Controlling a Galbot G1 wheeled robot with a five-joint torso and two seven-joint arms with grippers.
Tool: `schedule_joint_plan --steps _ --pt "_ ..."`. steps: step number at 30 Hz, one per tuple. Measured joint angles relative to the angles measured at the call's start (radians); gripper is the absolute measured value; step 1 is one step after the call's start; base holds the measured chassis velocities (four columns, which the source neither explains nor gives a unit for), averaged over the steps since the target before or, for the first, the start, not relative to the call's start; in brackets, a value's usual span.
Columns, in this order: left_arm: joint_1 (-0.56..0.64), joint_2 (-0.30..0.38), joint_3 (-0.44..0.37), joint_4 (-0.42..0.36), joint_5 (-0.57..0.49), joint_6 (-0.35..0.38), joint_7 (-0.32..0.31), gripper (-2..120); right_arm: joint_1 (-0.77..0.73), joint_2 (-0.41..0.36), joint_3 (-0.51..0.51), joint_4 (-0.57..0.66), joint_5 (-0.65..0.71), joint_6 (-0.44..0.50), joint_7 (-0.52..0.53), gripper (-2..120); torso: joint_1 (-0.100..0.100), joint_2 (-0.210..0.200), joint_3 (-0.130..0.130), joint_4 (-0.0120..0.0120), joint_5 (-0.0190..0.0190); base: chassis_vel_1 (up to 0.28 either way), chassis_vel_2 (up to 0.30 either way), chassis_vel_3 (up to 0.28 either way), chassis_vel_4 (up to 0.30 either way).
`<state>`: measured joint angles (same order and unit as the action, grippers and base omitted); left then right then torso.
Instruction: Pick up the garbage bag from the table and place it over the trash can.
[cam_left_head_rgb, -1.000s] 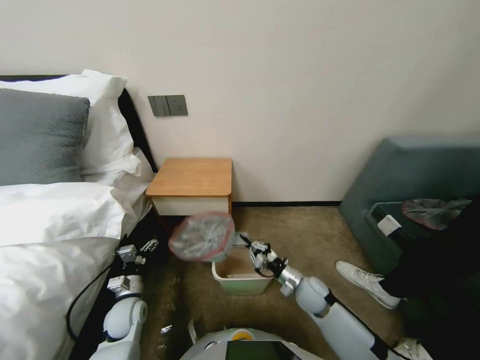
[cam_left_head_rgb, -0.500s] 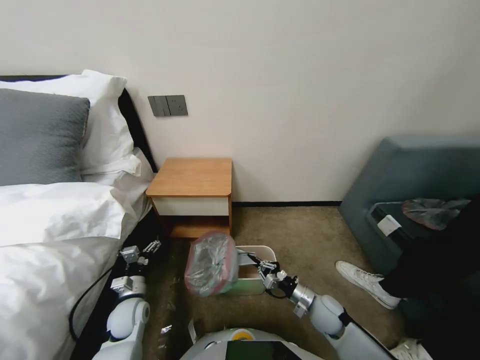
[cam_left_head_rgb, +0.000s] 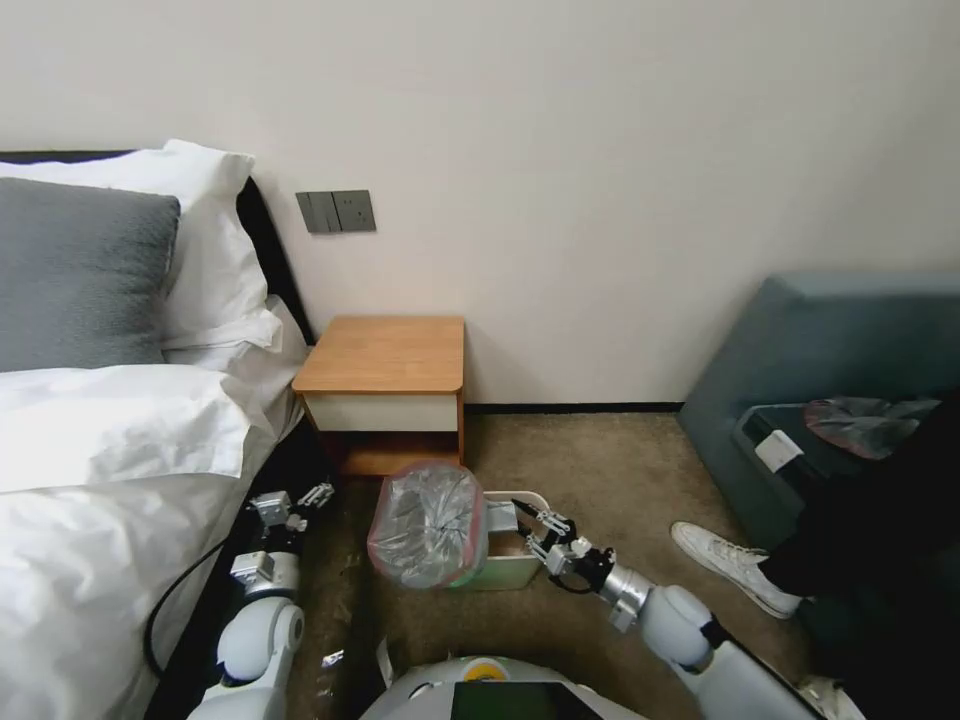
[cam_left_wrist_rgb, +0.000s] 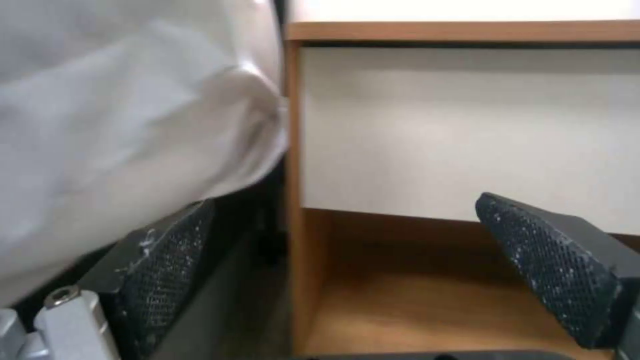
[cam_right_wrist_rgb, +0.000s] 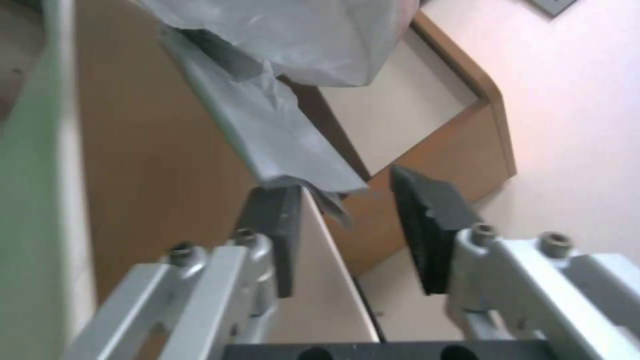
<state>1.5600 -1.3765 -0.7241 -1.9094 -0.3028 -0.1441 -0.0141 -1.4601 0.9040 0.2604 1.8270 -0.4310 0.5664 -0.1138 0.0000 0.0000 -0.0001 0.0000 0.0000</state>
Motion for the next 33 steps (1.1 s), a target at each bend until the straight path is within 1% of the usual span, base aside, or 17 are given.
schedule_joint_plan --steps 2,3,5,6,9,10,11,14,15,17,22,23,24,27,29,32,33 --pt "0.001 0.004 0.003 -0.006 -0.002 0.008 0.007 100 -0.005 -0.011 0.008 0.003 0.008 0.001 -0.005 44 0.0 0.0 0.0 -0.0001 0.0001 0.0 0.0 0.0 0.0" --pt "0.001 0.012 0.009 -0.023 -0.008 0.027 0.027 100 -0.013 -0.033 0.022 0.009 0.021 0.004 -0.013 52 0.0 0.0 0.0 -0.0002 0.0 0.0 0.0 0.0 0.0" --pt "0.004 0.021 0.012 -0.045 -0.022 0.048 0.049 99 -0.02 -0.057 0.036 0.018 0.037 0.005 -0.016 60 0.0 0.0 0.0 -0.0002 0.0002 0.0 0.0 0.0 0.0" --pt "0.004 0.021 0.012 -0.045 -0.022 0.048 0.049 99 -0.02 -0.057 0.036 0.018 0.037 0.005 -0.016 60 0.0 0.0 0.0 -0.0002 0.0002 0.0 0.0 0.0 0.0" --pt "0.025 0.033 0.016 -0.09 -0.054 0.093 0.095 99 -0.021 -0.097 0.049 0.035 0.059 0.004 -0.02 75 0.0 0.0 0.0 0.0004 0.0 0.0 0.0 0.0 0.0" --pt "0.032 0.038 0.019 -0.106 -0.066 0.113 0.119 99 -0.024 -0.105 0.055 0.039 0.062 0.004 -0.021 78 0.0 0.0 0.0 0.0003 0.0 0.0 0.0 0.0 0.0" --pt "0.032 0.038 0.019 -0.106 -0.066 0.113 0.119 99 -0.024 -0.105 0.055 0.039 0.062 0.004 -0.021 78 0.0 0.0 0.0 0.0003 0.0 0.0 0.0 0.0 0.0" --pt "0.056 0.068 0.038 -0.156 -0.094 0.173 0.186 99 -0.039 -0.129 0.08 0.053 0.081 0.008 -0.021 92 0.0 0.0 0.0 -0.0001 0.0 0.0 0.0 0.0 0.0" --pt "0.056 0.068 0.038 -0.156 -0.094 0.173 0.186 99 -0.039 -0.129 0.08 0.053 0.081 0.008 -0.021 92 0.0 0.0 0.0 -0.0001 0.0 0.0 0.0 0.0 0.0" --pt "0.074 0.092 0.056 -0.181 -0.1 0.199 0.211 99 -0.049 -0.139 0.106 0.067 0.1 0.013 -0.019 99 0.0 0.0 0.0 -0.0001 0.0002 0.0 0.0 0.0 0.0" --pt "0.104 0.106 0.071 -0.208 -0.099 0.206 0.215 99 -0.056 -0.136 0.144 0.092 0.136 0.015 -0.017 100 0.0 0.0 0.0 0.0 0.0 0.0 0.0 0.0 0.0" --pt "0.116 0.106 0.077 -0.236 -0.12 0.21 0.215 99 -0.056 -0.126 0.157 0.103 0.148 0.015 -0.017 100 0.0 0.0 0.0 0.0002 -0.0002 0.0 0.0 0.0 0.0" --pt "0.116 0.106 0.077 -0.236 -0.12 0.21 0.215 99 -0.056 -0.126 0.157 0.103 0.148 0.015 -0.017 100 0.0 0.0 0.0 0.0002 -0.0002 0.0 0.0 0.0 0.0" --pt "0.141 0.109 0.098 -0.306 -0.181 0.28 0.2 98 -0.051 -0.094 0.168 0.11 0.162 0.018 -0.011 100 0.0 0.0 0.0 -0.0002 0.0003 0.0 0.0 0.0 0.0" --pt "0.147 0.112 0.103 -0.315 -0.182 0.293 0.197 98 -0.049 -0.089 0.168 0.11 0.163 0.018 -0.01 100 0.0 0.0 0.0 -0.0001 0.0002 0.0 0.0 0.0 0.0" --pt "0.181 0.128 0.137 -0.341 -0.184 0.354 0.179 98 -0.045 -0.069 0.163 0.115 0.165 0.023 -0.009 100 0.0 0.0 0.0 0.0001 0.0001 0.0 0.0 0.0 0.0" --pt "0.181 0.128 0.137 -0.341 -0.184 0.354 0.179 98 -0.045 -0.069 0.163 0.115 0.165 0.023 -0.009 100 0.0 0.0 0.0 0.0001 0.0001 0.0 0.0 0.0 0.0"
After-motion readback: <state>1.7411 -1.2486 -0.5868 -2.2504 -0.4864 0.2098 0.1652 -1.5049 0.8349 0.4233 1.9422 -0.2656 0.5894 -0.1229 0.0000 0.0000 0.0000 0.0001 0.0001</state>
